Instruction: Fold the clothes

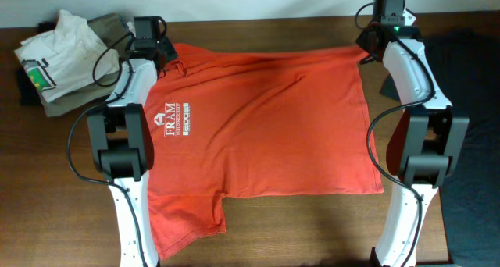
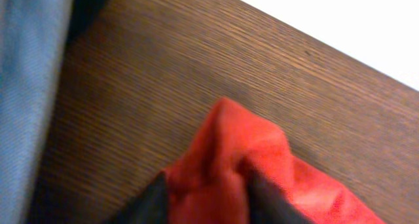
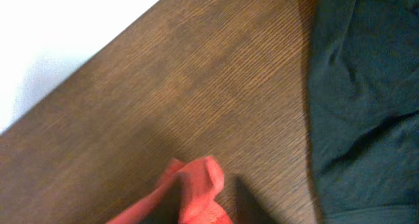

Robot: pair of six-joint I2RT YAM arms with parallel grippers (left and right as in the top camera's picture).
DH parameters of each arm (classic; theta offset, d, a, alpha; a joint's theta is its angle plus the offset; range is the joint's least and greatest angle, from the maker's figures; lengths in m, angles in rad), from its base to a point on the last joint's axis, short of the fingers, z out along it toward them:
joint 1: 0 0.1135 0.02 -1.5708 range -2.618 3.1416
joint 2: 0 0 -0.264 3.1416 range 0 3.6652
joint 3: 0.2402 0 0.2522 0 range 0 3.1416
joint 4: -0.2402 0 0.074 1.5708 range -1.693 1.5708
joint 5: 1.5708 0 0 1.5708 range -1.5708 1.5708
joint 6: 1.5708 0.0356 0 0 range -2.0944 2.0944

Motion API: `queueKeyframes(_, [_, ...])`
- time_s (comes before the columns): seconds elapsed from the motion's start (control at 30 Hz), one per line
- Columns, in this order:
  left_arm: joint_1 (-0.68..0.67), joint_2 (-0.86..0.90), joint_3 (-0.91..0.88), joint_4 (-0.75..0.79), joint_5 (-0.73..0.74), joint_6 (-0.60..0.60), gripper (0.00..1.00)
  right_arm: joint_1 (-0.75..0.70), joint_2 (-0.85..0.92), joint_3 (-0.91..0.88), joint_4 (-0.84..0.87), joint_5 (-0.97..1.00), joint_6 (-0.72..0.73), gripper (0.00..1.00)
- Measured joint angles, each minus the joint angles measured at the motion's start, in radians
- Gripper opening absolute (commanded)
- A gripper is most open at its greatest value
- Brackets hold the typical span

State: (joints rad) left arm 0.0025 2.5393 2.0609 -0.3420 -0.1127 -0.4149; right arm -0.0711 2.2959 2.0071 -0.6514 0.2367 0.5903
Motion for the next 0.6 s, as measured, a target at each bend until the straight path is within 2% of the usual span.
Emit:
queueKeyframes(0.03, [0.006, -0.003, 0.000, -0.002, -0.005, 0.002, 0.77, -0.002, 0.000, 0.000, 0.002, 0.000, -0.008, 0.99])
queueKeyframes(0.13, [0.019, -0.021, 0.000, -0.004, -0.010, 0.028, 0.87, -0.004, 0.000, 0.000, -0.001, 0.000, -0.044, 0.99])
queueKeyframes(0.17, [0.023, -0.034, 0.000, -0.009, -0.012, 0.044, 0.94, -0.004, 0.000, 0.002, -0.012, -0.001, -0.058, 0.99])
queueKeyframes(0.2, [0.025, -0.049, 0.000, -0.018, -0.012, 0.056, 0.97, -0.004, 0.000, 0.012, -0.037, -0.001, -0.072, 0.99])
queueKeyframes(0.3, [0.025, -0.122, 0.000, -0.100, 0.001, 0.086, 0.97, -0.004, 0.000, 0.065, -0.127, -0.012, -0.093, 0.99])
queueKeyframes(0.47, [0.010, -0.263, 0.009, -0.365, 0.137, 0.106, 0.96, -0.004, 0.000, 0.131, -0.184, -0.103, -0.104, 0.99])
queueKeyframes(0.6, [-0.037, -0.271, 0.019, -0.526, 0.219, 0.087, 0.94, -0.004, 0.000, 0.132, -0.237, -0.206, -0.105, 0.99])
